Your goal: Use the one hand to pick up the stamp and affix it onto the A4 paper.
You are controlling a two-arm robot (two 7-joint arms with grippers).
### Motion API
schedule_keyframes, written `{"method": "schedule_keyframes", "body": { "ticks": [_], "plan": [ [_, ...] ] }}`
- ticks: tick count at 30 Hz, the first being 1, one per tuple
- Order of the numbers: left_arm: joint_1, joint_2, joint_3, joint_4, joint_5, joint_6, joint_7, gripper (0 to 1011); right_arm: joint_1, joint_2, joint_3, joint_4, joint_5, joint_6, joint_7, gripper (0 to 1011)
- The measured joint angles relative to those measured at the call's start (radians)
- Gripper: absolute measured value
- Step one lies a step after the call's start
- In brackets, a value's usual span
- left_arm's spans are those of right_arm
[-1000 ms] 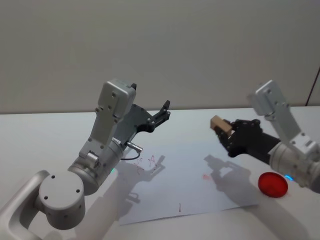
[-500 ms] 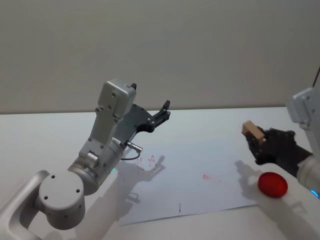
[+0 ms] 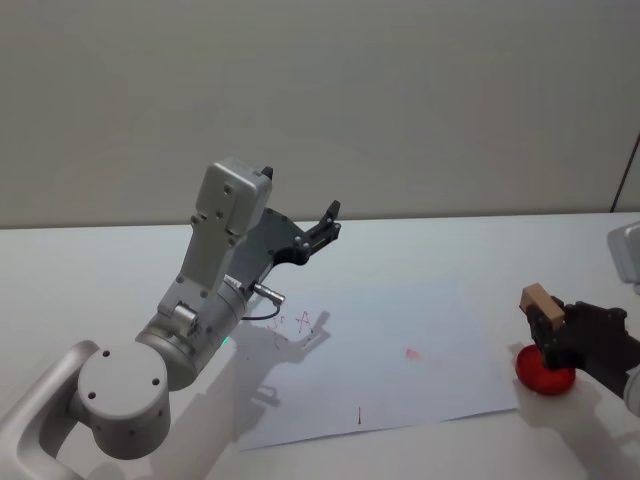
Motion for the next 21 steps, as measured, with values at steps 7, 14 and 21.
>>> {"method": "schedule_keyframes", "body": {
  "ticks": [7,14,21],
  "plan": [
    [0.000,0.000,0.000,0.000,0.000,0.000,0.000,1001,-0.007,0.008,0.007,0.001,0.006,0.031,-0.004,217],
    [0.000,0.000,0.000,0.000,0.000,0.000,0.000,1001,-0.006,0.012,0.010,0.008,0.004,0.062,-0.003,217],
    [0.000,0.000,0.000,0.000,0.000,0.000,0.000,1001,-0.006,0.014,0.011,0.019,-0.001,0.093,0.003,217]
  ]
}}
